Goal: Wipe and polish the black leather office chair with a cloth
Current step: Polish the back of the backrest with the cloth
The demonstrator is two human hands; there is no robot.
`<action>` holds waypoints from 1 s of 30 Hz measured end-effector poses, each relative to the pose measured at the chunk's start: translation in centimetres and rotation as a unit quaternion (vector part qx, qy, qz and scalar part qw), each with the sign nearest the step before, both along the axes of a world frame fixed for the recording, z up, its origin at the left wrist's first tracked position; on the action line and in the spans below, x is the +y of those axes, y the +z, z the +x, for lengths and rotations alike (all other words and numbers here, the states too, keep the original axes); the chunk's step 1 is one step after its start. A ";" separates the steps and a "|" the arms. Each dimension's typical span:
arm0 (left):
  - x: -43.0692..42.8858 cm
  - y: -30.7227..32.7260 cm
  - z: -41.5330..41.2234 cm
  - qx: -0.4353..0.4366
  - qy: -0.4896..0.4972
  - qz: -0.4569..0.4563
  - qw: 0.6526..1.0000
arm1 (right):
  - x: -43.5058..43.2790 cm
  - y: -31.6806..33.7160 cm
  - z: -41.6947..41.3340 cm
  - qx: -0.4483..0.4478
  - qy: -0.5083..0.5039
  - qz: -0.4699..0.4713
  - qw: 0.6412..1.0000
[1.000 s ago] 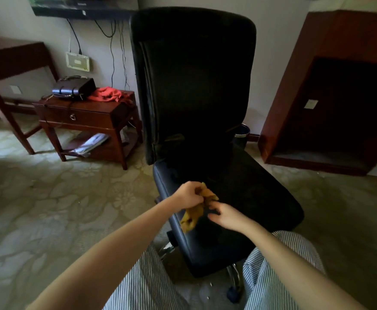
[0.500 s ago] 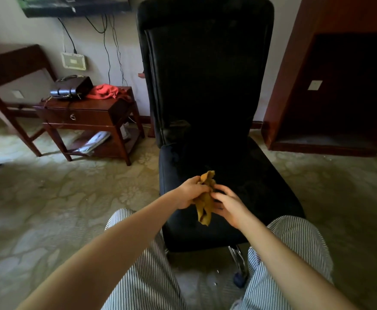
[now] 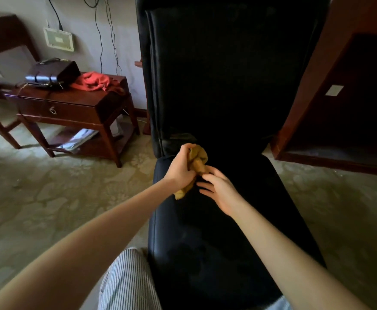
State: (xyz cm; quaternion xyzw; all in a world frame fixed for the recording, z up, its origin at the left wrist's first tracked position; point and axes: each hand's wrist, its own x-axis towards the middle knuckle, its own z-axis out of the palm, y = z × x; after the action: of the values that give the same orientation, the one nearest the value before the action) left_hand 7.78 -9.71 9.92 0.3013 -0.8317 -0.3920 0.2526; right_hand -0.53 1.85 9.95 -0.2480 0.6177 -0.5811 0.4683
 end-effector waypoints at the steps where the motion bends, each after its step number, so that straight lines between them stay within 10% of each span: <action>1: -1.7 -0.1 -0.9 -0.008 0.008 -0.046 0.999 | -1.5 -0.2 -0.9 0.011 -0.001 -0.002 1.000; 6: -10.5 -1.2 -3.7 -0.046 -0.023 -0.336 0.940 | -8.1 -2.0 -5.0 0.030 -0.019 0.007 0.999; 14: -19.2 -5.6 -5.8 -0.042 -0.080 -0.739 0.667 | -15.8 -6.5 -9.2 -0.024 -0.070 -0.002 0.997; 20: -22.0 -11.1 -6.7 -0.189 -0.133 -0.836 0.498 | -17.9 -10.5 -8.9 0.018 -0.069 -0.043 0.997; 24: -23.2 -13.0 -5.1 -0.305 -0.180 -0.817 0.455 | -18.1 -11.3 -9.3 0.061 -0.055 -0.043 0.996; 30: -21.1 -7.1 -6.1 -0.206 -0.145 -0.894 0.370 | -18.0 -11.4 -9.5 0.095 -0.032 -0.034 0.994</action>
State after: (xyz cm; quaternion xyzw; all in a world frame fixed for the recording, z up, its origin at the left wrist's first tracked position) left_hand 1.65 -30.79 2.84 -0.1545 -0.7543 0.6238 0.1345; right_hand -10.04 -16.17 -1.43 -0.2981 0.6469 -0.5906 0.3792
